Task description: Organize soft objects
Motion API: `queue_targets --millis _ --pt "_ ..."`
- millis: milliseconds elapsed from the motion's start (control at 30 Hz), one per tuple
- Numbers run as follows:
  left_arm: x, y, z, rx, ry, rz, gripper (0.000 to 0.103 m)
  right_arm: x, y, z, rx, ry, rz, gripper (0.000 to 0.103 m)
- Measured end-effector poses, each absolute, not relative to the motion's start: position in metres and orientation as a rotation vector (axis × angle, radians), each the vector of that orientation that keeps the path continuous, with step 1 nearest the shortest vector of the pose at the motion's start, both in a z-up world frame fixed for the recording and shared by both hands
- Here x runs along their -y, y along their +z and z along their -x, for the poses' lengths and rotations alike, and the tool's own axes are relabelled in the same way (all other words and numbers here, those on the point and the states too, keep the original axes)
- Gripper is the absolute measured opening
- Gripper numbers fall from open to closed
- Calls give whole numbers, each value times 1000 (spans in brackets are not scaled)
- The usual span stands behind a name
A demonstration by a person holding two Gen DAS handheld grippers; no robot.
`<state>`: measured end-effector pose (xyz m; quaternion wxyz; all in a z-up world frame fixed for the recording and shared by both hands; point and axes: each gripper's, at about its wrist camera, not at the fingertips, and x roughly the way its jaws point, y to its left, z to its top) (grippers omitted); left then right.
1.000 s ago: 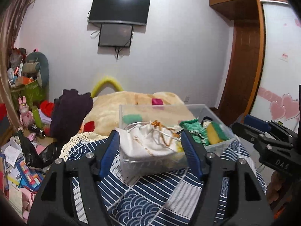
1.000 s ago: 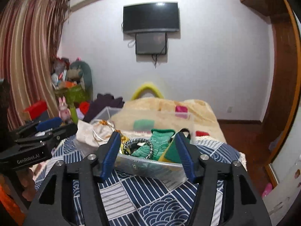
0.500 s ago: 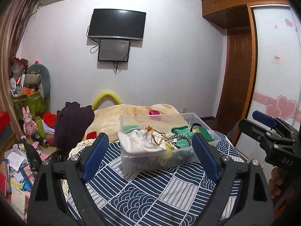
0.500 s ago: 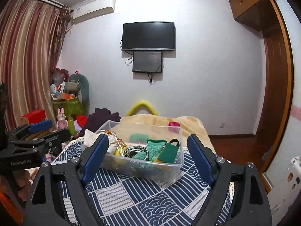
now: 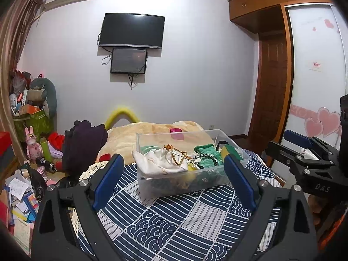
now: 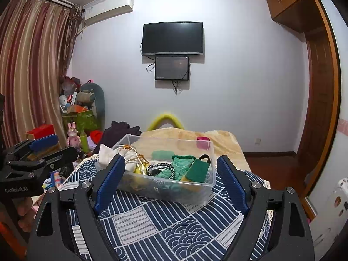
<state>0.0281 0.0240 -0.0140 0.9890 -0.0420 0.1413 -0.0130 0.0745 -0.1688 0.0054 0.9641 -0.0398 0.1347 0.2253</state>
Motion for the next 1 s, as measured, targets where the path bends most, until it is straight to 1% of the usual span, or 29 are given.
queue_targets --millis 500,567,633,733,1000 --pt "-18 -11 -23 -268 -30 74 97 172 7 -74 -272 461 66 85" --pt "-18 -10 -22 -267 -30 75 97 172 8 -74 -271 460 59 89" --pt "-18 -10 -22 -266 -29 79 100 173 8 -75 -267 457 51 96" --pt "-19 -10 -22 -261 -24 78 102 173 9 -73 -260 458 47 98" --pt "-19 -9 -22 -267 -23 73 103 173 10 -74 -253 457 47 101"
